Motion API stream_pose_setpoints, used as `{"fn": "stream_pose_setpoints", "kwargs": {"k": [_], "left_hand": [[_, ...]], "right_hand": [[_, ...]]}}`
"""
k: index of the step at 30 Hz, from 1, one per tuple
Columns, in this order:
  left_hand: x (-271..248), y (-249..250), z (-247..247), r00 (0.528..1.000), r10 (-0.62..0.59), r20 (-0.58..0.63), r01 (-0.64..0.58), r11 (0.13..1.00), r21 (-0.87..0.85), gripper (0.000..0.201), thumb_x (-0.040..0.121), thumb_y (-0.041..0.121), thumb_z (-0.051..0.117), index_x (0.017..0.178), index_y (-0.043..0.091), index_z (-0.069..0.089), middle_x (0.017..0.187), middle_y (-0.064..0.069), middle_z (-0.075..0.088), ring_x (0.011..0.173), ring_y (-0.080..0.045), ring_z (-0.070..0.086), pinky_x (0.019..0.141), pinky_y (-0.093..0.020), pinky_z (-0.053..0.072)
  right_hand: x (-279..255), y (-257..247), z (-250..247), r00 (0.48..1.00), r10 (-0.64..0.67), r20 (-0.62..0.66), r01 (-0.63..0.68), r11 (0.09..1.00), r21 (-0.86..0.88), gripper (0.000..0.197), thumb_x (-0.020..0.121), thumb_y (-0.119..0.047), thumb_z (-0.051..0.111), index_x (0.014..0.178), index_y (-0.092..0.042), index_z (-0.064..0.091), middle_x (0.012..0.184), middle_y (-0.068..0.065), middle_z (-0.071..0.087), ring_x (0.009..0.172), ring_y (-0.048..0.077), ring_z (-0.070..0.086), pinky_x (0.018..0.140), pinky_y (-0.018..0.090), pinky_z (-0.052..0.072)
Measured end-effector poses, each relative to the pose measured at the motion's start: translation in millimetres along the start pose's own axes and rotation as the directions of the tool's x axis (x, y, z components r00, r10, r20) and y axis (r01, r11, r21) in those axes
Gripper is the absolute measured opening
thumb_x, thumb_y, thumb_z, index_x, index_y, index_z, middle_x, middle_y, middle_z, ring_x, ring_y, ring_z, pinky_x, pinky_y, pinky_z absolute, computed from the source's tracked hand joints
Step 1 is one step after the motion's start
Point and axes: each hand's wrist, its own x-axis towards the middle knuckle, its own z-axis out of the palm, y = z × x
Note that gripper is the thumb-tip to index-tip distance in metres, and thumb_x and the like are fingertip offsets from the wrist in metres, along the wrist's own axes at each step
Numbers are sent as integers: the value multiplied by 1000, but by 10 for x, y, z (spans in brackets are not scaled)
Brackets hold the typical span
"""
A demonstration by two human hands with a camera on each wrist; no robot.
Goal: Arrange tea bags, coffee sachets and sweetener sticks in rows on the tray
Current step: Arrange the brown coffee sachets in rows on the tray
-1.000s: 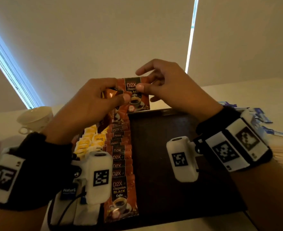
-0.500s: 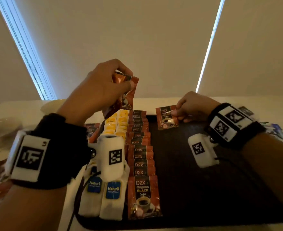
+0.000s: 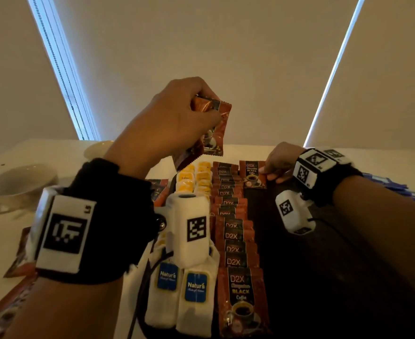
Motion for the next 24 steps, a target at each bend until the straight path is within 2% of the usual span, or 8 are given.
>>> {"fn": "stream_pose_setpoints", "kwargs": {"k": [5, 7, 9, 11, 14, 17, 20, 24], "left_hand": [[7, -7, 39, 1000, 3, 28, -3, 1000, 11, 14, 91, 24, 55, 104, 25, 54, 86, 14, 54, 77, -3, 57, 60, -16, 44], [6, -8, 60, 999, -7, 37, 7, 1000, 2, 14, 91, 24, 56, 105, 25, 55, 87, 13, 56, 78, -4, 59, 60, -16, 44], [4, -11, 81, 999, -12, 46, 12, 1000, 3, 16, 90, 23, 57, 106, 23, 56, 88, 12, 57, 80, -5, 60, 61, -17, 45], [1, -17, 102, 998, -10, 59, 9, 1000, 14, 17, 89, 21, 58, 106, 22, 57, 90, 11, 58, 83, -8, 61, 64, -19, 48], [4, -19, 133, 994, -24, 109, 25, 1000, -15, 17, 90, 16, 59, 105, 22, 56, 99, 4, 62, 90, -14, 63, 77, -29, 54], [2, 0, 161, 985, -32, 170, 37, 999, -24, 18, 90, 14, 59, 106, 22, 56, 101, 1, 63, 89, -14, 64, 71, -23, 53], [-23, 43, 186, 974, -39, 225, 55, 997, -62, 11, 88, 18, 62, 98, 21, 60, 90, 1, 67, 78, -9, 67, 57, -14, 52], [-33, 98, 226, 963, 5, 271, 20, 996, -90, 8, 87, 17, 64, 94, 16, 63, 79, 1, 65, 69, -5, 63, 56, -11, 48]], "right_hand": [[33, -38, 14, 1000, -11, 3, 11, 997, -77, 16, 82, -10, 70, 75, 0, 60, 69, 8, 61, 57, 14, 56, 57, 27, 47], [-47, -54, -3, 1000, -16, 13, 17, 995, -96, 17, 82, -12, 70, 86, 3, 62, 75, 10, 62, 60, 14, 55, 59, 27, 47], [-153, -66, -41, 998, -55, 8, 56, 991, -125, 33, 83, -15, 69, 105, 7, 60, 93, 14, 65, 70, 18, 57, 67, 29, 49], [-307, -102, -99, 981, -185, -55, 177, 976, -124, 43, 86, -20, 66, 117, 7, 56, 107, 18, 64, 80, 20, 56, 73, 32, 50], [-699, -185, -226, 914, -373, -161, 393, 912, 120, 39, 90, -35, 57, 117, -7, 55, 95, 6, 60, 76, 14, 55, 58, 23, 48], [-1131, -211, -324, 866, -487, -112, 496, 811, 311, 36, 89, -44, 52, 110, -17, 63, 99, 1, 65, 84, 11, 61, 62, 20, 54], [-1358, -143, -307, 823, -563, -77, 554, 766, 326, 32, 85, -35, 60, 114, -20, 63, 103, 0, 67, 95, 11, 64, 73, 25, 58], [-1377, -104, -231, 811, -580, -76, 562, 737, 376, 25, 84, -19, 65, 108, -13, 65, 93, 7, 72, 88, 16, 69, 72, 27, 59]]}}
